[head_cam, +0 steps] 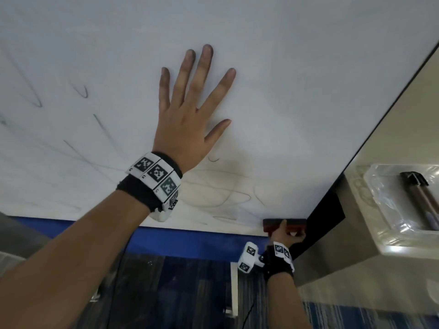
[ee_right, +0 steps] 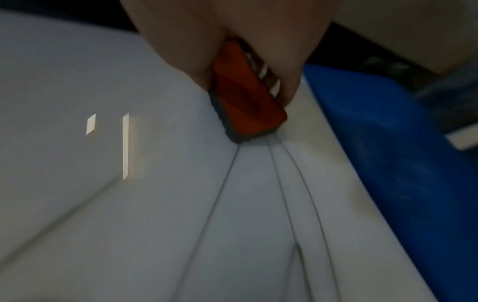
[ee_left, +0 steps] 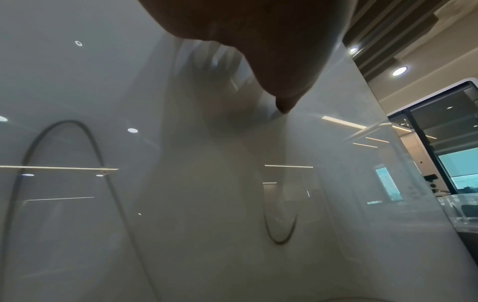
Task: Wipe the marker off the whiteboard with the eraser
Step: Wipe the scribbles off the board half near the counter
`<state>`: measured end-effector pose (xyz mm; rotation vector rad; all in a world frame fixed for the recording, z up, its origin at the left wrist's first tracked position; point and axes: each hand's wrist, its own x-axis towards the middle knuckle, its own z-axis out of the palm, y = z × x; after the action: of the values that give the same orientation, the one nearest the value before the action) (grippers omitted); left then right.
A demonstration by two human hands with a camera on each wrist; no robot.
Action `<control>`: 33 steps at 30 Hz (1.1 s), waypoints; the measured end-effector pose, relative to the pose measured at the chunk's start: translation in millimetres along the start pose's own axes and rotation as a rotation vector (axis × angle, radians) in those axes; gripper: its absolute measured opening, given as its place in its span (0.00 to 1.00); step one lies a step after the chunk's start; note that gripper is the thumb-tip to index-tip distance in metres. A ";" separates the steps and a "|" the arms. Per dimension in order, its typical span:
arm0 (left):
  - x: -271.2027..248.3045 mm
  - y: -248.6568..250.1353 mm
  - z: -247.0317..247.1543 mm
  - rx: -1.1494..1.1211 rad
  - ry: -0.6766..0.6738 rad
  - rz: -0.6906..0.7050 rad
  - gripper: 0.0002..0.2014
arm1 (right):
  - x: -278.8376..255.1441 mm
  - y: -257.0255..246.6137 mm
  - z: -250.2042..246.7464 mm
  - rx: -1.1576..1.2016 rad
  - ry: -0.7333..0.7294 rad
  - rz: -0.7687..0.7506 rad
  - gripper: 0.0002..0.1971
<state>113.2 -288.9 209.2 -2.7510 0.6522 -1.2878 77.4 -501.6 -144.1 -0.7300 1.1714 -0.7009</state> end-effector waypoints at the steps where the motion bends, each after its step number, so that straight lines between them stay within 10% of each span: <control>1: -0.3 -0.4 0.1 0.004 -0.004 0.002 0.33 | -5.5 -10.2 0.5 0.007 -0.001 0.112 0.37; 4: -1.6 0.4 0.1 -0.002 -0.002 -0.001 0.33 | -37.5 -44.9 11.1 0.065 -0.006 0.141 0.37; 9: -2.9 -3.4 0.8 0.004 -0.002 0.010 0.33 | -160.7 -93.4 50.0 -0.135 -0.538 -0.905 0.34; 11: -5.2 -5.2 0.8 0.011 0.010 0.015 0.32 | -172.3 -92.6 57.4 -0.270 -0.563 -1.065 0.32; 14: -11.6 -7.6 3.3 -0.004 0.025 -0.009 0.31 | -146.5 -61.1 41.8 -0.270 -0.469 -0.969 0.33; 19: -20.0 -14.1 15.0 -0.027 0.077 -0.033 0.31 | -95.5 2.3 15.9 -0.123 -0.282 -0.314 0.37; 25: -23.1 -18.3 19.1 -0.032 0.090 -0.005 0.31 | -56.9 32.6 10.3 -0.048 -0.025 0.118 0.39; 27: -22.5 -21.6 19.3 -0.016 0.086 0.014 0.32 | -85.6 5.5 21.4 -0.009 -0.047 0.064 0.37; 33: -26.2 -56.5 17.6 0.025 0.067 0.208 0.33 | -174.1 -73.2 62.8 -0.063 -0.469 -0.800 0.35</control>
<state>131.5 -229.8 190.3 -2.5490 0.8933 -1.3357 88.7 -396.2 24.2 -1.3573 0.4441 -1.0731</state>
